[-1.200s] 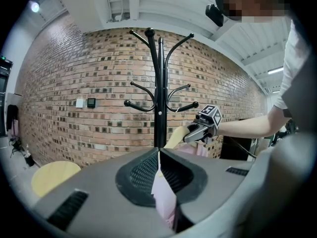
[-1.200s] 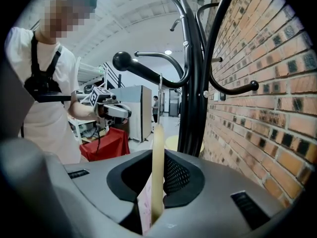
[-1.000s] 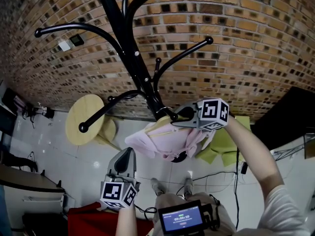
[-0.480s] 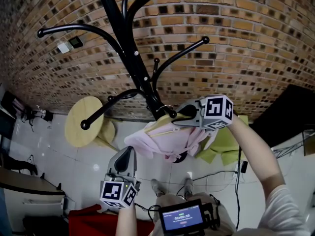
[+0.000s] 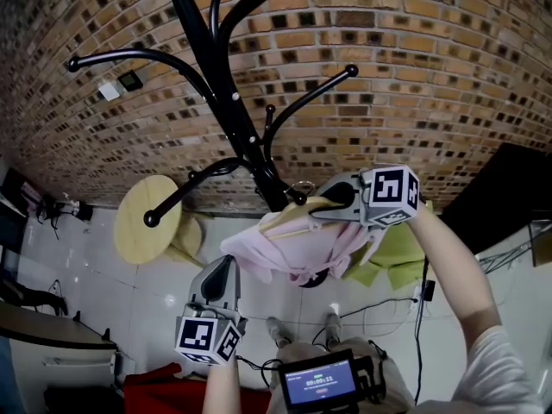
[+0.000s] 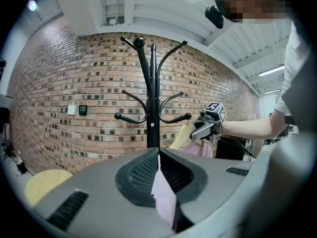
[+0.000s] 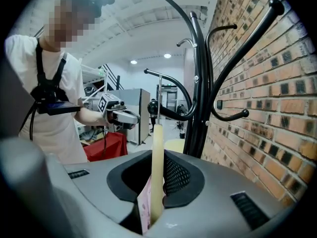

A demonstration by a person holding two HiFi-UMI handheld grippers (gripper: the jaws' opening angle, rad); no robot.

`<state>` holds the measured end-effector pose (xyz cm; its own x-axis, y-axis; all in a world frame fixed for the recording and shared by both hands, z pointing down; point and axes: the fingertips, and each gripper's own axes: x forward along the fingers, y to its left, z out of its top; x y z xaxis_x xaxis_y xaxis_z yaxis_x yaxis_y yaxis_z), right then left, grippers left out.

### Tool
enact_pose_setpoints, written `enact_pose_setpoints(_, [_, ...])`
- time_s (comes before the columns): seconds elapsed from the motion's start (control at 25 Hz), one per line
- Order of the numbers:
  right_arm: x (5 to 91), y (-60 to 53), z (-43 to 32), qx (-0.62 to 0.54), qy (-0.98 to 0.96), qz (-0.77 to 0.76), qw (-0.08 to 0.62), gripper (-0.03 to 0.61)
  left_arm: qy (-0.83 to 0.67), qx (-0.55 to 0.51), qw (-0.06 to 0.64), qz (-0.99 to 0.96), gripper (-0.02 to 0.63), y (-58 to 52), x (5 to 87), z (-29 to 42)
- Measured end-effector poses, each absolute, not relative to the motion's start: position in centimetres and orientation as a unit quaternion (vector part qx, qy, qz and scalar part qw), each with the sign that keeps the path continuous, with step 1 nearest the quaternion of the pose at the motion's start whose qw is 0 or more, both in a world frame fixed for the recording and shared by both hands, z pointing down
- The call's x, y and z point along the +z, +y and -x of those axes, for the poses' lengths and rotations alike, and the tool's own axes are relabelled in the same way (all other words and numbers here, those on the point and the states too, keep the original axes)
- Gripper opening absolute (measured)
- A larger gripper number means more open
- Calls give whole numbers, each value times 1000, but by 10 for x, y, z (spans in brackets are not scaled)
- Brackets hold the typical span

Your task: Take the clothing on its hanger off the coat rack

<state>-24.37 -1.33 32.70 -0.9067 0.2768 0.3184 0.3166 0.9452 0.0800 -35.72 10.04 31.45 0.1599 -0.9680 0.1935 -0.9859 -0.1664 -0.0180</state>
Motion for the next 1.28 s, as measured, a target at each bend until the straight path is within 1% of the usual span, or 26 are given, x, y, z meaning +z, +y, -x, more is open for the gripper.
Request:
enact_pose_setpoints(0.28, [315, -12, 232, -70, -976, 145, 146, 41, -635, 81, 50, -767, 21, 96, 309, 352])
enact_pose_setpoints(0.76, [318, -6, 200, -74, -977, 126, 157, 41, -620, 86, 49, -778, 21, 87, 309, 333])
enact_pose_setpoints(1.28, [320, -32, 142, -64, -982, 68, 163, 41, -586, 98, 43, -803, 21, 55, 314, 291])
